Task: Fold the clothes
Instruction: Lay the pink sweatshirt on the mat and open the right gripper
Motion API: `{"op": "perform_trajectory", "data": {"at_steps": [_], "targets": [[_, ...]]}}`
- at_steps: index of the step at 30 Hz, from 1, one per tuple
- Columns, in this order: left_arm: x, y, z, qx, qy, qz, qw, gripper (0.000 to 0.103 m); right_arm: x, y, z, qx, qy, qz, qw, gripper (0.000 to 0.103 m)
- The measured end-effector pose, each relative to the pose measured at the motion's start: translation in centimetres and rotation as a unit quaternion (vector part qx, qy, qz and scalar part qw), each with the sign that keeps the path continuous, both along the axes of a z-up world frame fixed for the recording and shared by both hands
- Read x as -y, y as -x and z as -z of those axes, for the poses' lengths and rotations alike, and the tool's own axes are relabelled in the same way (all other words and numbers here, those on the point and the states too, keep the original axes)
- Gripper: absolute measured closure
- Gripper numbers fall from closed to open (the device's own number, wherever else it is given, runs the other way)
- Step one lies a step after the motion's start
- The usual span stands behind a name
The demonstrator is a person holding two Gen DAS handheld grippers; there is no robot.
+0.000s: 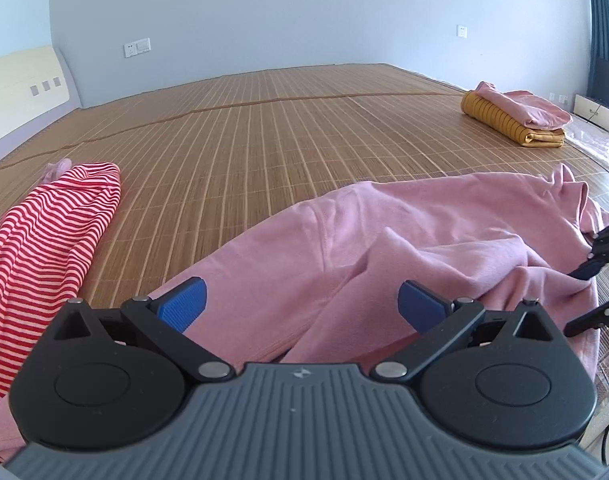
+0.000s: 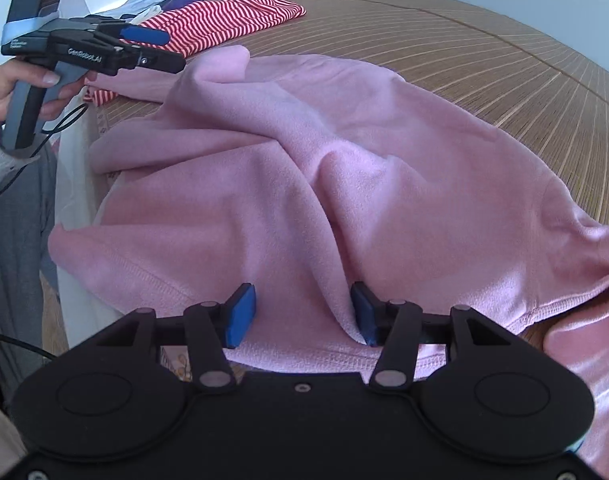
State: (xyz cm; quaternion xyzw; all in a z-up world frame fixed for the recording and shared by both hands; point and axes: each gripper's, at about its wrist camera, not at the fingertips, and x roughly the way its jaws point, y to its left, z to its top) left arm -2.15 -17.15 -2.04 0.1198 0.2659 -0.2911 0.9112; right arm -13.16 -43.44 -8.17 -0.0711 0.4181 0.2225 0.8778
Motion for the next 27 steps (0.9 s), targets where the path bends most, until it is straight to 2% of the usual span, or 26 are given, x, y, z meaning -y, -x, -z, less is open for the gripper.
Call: {"op": "perform_trajectory", "data": {"at_steps": [2,4,7,9,10,11,12,14,15,17,22,25,27], "targets": [[0.2,-0.3,-0.1,-0.005,0.001,-0.005,1.0000,0.000,0.4,0.8,-0.1,-0.004,-0.003,-0.017,1.000,0.047],[0.9,-0.6,-0.1,-0.005,-0.007,-0.012,0.9999,0.000,1.1,1.0,-0.3,0.002,-0.027,-0.020,0.999,0.046],[2.7,-0.6,0.6,0.004,-0.034,-0.008,0.9994,0.000,3.5,1.2,-1.0,0.012,-0.099,0.013,0.995,0.046],[4.0,-0.5,1.6,0.004,-0.060,0.000,0.9982,0.000,4.9,1.8,-2.0,0.046,-0.122,0.048,0.990,0.044],[4.6,-0.5,2.2,0.001,-0.074,0.002,0.9972,0.000,5.9,2.1,-2.7,0.073,-0.143,0.076,0.984,0.040],[5.0,-0.4,2.9,-0.008,-0.087,0.005,0.9961,0.000,6.7,2.2,-3.3,0.098,-0.163,0.106,0.976,0.031],[5.3,-0.3,3.9,-0.017,-0.099,0.011,0.9948,0.000,7.0,1.9,-3.4,0.117,-0.175,0.139,0.968,0.028],[5.2,0.4,5.1,-0.017,-0.098,0.006,0.9950,0.000,7.7,1.3,-3.5,0.152,-0.195,0.201,0.948,0.028],[4.9,0.9,5.4,-0.011,-0.088,-0.002,0.9961,0.000,7.6,0.5,-3.2,0.154,-0.194,0.215,0.945,0.029],[4.3,1.2,5.6,-0.032,-0.077,-0.004,0.9965,0.000,7.0,-1.7,-2.3,0.145,-0.189,0.222,0.945,0.029],[2.9,1.6,5.6,-0.067,-0.081,0.022,0.9942,0.000,3.9,-4.2,-0.1,0.087,-0.184,0.144,0.969,0.029],[2.3,2.2,5.5,-0.068,-0.084,0.025,0.9939,0.000,1.0,-3.6,0.5,0.069,-0.125,0.078,0.987,0.029],[2.2,2.6,5.6,-0.063,-0.089,0.030,0.9936,0.000,0.4,-2.8,0.4,0.055,-0.096,0.045,0.993,0.029]]}}
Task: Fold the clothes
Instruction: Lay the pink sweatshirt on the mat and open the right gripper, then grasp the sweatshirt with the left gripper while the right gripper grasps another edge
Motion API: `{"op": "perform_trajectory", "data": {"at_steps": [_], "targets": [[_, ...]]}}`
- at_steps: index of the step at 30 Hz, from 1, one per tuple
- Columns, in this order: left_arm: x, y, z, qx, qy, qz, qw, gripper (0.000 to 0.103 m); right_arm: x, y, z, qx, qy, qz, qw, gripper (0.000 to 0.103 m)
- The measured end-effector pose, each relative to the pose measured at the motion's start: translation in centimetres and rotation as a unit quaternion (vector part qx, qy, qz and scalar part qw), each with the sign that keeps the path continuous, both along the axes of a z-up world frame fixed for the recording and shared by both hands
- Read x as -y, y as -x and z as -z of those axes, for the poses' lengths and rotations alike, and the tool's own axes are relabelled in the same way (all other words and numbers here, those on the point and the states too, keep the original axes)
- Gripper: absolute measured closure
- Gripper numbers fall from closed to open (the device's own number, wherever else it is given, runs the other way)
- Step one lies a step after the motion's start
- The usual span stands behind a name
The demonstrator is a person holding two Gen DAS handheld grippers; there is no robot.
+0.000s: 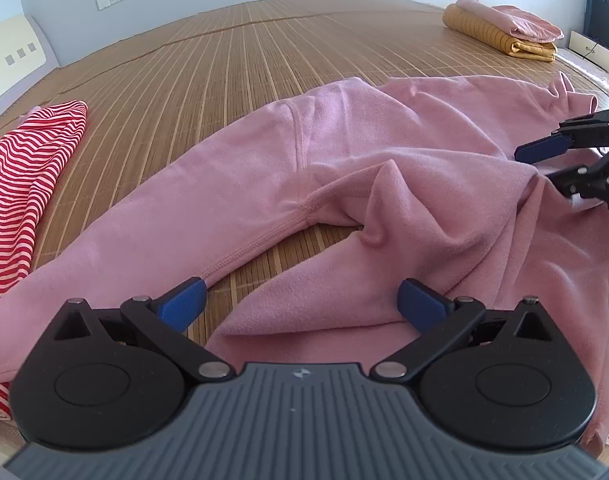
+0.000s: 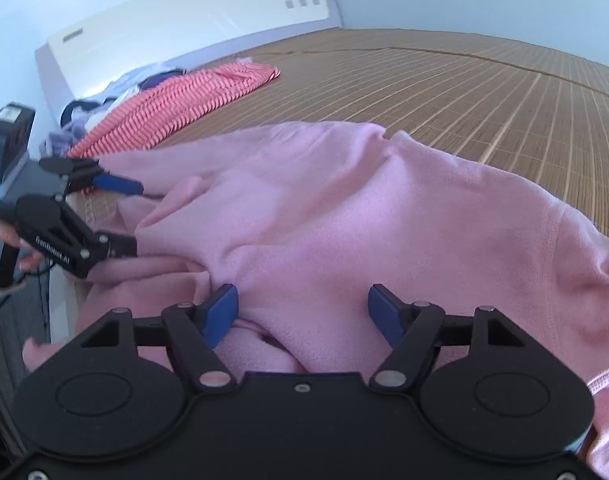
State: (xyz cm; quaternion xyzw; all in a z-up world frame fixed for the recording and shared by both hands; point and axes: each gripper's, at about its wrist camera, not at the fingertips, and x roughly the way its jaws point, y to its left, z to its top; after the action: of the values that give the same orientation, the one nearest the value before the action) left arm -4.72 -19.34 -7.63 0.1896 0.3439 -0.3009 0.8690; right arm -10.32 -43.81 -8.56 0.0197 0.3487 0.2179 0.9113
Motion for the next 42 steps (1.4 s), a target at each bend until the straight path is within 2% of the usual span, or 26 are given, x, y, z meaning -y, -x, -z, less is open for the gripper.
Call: {"op": "perform_trajectory", "data": {"at_steps": [2,5,9,11,13,15,19,21,23,25,28,29,30,31,34,38,40,42], "targets": [[0.0,0.2,0.1,0.003,-0.001,0.004,1.0000,0.000,-0.2,0.6,-0.1,-0.010,0.016,-0.028,0.999,0.029],[-0.3,0.3,-0.1,0.004,0.005,0.005,1.0000,0.000,1.1,1.6,-0.5,-0.008,0.001,-0.030,1.000,0.029],[-0.9,0.7,-1.3,0.041,0.006,0.009,0.9991,0.000,3.7,2.0,-2.2,0.023,-0.045,0.029,0.998,0.029],[-1.5,0.7,-2.3,0.061,0.022,-0.006,0.9979,0.000,4.5,1.9,-3.0,0.046,-0.035,0.093,0.994,0.029],[-2.2,0.0,-3.0,0.045,0.049,-0.018,0.9976,0.000,5.3,2.0,-3.6,0.064,0.005,0.175,0.982,0.029],[-2.8,-0.6,-3.5,0.026,0.078,-0.025,0.9963,0.000,6.6,2.9,-3.9,0.085,0.037,0.227,0.969,0.029],[-2.6,-0.4,-3.2,0.016,0.088,-0.013,0.9960,0.000,11.2,5.3,-3.6,0.087,0.054,0.337,0.936,0.023],[-2.1,0.0,-3.0,0.018,0.080,-0.007,0.9966,0.000,14.3,6.3,-2.7,0.076,0.019,0.379,0.922,0.024],[-1.6,0.3,-3.1,0.018,0.080,-0.001,0.9966,0.000,16.4,6.4,-1.5,0.070,-0.038,0.397,0.915,0.024],[-1.1,0.6,-3.4,0.021,0.086,0.003,0.9961,0.000,17.8,6.0,-0.4,0.063,-0.102,0.391,0.912,0.025],[-0.5,1.0,-4.3,0.021,0.101,0.006,0.9946,0.000,17.2,4.4,0.3,0.057,-0.117,0.367,0.921,0.026],[-0.4,1.1,-4.6,0.021,0.104,0.007,0.9943,0.000,16.9,3.9,0.5,0.055,-0.117,0.359,0.924,0.038],[-0.2,1.2,-4.8,0.021,0.106,0.005,0.9942,0.000,16.1,3.4,0.3,0.055,-0.093,0.349,0.931,0.056],[-0.1,1.3,-5.0,0.022,0.108,-0.001,0.9939,0.000,15.3,3.1,0.2,0.056,-0.073,0.339,0.936,0.084],[0.0,1.5,-5.8,0.026,0.123,-0.012,0.9920,0.000,12.6,4.0,-1.3,0.110,-0.056,0.301,0.946,0.085],[-0.6,1.9,-7.3,0.035,0.159,-0.020,0.9864,0.000,6.9,5.9,-4.6,0.176,-0.044,0.177,0.967,0.085],[-0.7,1.8,-7.8,0.019,0.174,-0.029,0.9842,0.000,3.9,5.9,-4.7,0.163,-0.044,0.112,0.979,0.084],[-0.7,1.7,-7.9,-0.002,0.178,-0.041,0.9832,0.000,1.1,5.5,-3.7,0.136,-0.030,0.063,0.988,0.076]]}}
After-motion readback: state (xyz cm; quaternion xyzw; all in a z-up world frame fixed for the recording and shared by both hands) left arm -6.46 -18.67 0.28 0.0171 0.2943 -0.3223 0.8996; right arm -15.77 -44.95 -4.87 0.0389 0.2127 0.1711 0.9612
